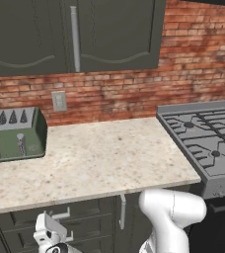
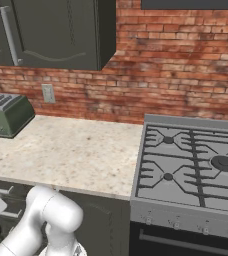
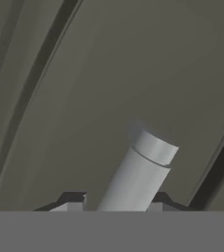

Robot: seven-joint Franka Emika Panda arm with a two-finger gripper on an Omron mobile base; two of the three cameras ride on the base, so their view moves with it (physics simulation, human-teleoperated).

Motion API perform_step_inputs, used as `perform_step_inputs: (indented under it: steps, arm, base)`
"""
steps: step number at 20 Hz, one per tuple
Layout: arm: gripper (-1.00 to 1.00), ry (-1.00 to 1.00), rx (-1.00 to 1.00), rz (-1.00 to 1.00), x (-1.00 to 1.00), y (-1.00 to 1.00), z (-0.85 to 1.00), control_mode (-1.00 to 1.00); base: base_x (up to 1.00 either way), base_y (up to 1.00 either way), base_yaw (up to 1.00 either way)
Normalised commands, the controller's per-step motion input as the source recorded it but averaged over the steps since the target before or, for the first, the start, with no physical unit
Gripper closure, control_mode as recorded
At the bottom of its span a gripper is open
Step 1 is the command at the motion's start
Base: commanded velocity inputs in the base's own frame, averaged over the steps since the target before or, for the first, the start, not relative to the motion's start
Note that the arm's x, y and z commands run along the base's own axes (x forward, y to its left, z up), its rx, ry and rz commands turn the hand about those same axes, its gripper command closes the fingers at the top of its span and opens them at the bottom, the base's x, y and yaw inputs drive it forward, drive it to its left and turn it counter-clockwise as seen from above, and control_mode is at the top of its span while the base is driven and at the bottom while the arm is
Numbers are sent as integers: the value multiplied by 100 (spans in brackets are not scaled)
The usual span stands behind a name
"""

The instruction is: Take the pizza cutter from the drawer on the left and place it on the dining counter for cutting.

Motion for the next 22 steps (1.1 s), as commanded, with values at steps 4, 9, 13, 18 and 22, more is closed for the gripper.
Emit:
perform_step_inputs:
  steps: [4,9,13,18,22]
  arm:
    - [100,-4,0,0,-39,0,0,-100]
    - [100,-6,0,0,-92,0,0,-100]
    - [100,0,0,0,-83,0,0,-100]
    - [100,0,0,0,-74,0,0,-100]
    - [100,0,0,0,-68,0,0,-100]
  base:
    - [0,0,0]
    - [0,0,0]
    - [0,0,0]
    - [0,0,0]
    - [0,0,0]
